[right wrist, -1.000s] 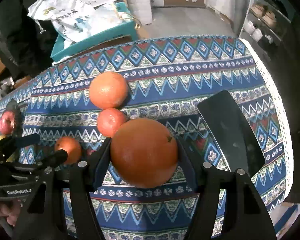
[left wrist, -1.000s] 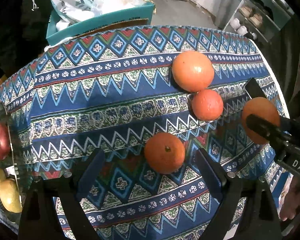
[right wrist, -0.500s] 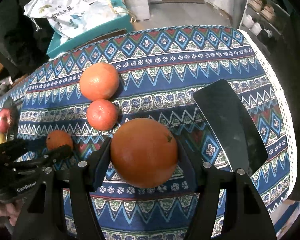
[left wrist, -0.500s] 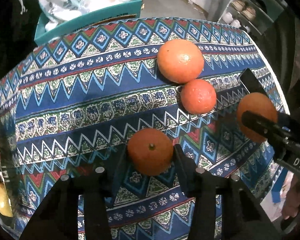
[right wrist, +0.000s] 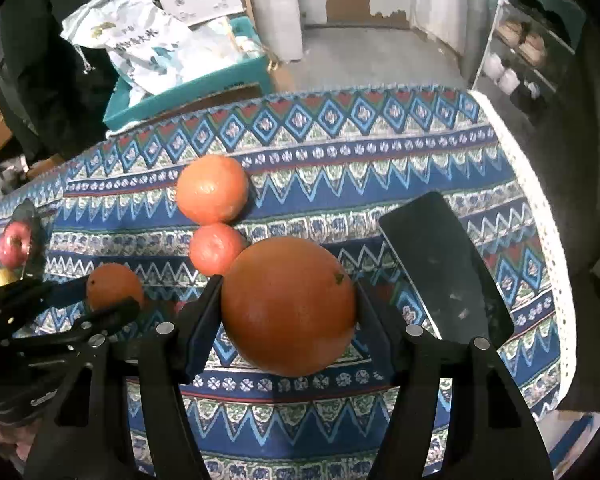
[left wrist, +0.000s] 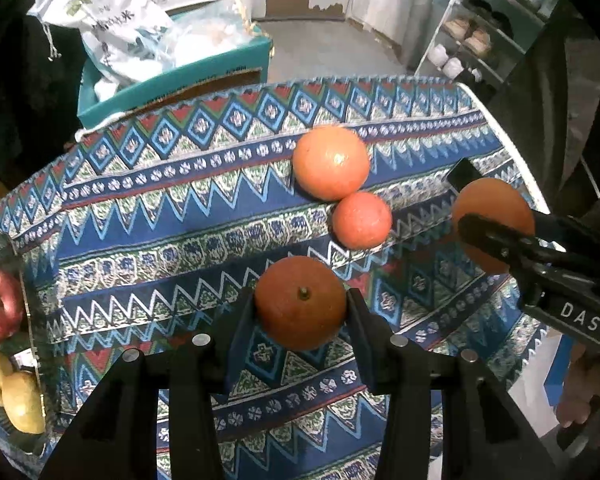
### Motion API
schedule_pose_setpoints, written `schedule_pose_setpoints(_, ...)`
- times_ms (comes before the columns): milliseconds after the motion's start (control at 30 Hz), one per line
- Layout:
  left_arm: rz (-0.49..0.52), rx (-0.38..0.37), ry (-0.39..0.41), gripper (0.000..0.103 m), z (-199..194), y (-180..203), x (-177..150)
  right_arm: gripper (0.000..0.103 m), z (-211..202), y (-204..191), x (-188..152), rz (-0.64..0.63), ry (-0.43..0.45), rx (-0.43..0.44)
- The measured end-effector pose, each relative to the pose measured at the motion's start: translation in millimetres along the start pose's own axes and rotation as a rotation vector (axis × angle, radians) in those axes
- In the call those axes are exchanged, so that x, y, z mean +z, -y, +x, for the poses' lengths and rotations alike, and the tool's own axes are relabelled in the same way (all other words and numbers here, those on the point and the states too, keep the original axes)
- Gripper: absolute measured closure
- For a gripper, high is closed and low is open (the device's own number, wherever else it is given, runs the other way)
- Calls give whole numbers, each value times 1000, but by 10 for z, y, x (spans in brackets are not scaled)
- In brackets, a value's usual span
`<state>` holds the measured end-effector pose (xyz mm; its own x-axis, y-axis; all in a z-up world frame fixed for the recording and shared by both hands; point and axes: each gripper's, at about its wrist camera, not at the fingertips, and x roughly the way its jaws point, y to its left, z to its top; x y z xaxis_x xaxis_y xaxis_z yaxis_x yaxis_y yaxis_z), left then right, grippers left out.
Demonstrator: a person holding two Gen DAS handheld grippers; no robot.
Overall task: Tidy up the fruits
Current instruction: 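Lift the orange with the right tool while the left tool lifts the tangerine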
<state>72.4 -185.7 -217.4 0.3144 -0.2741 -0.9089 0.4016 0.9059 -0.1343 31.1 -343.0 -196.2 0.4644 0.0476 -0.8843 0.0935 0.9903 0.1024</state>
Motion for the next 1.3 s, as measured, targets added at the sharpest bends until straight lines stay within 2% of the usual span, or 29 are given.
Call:
schedule_pose_setpoints(700,-18,-11,211,57,-1002,-100,12,39,-821,-350,175,-77,181,42)
schedule_pose_setpoints(1300,-66,-12,354,57,-1715,-439,-124,39,-1437,-905,291,-169,321,117)
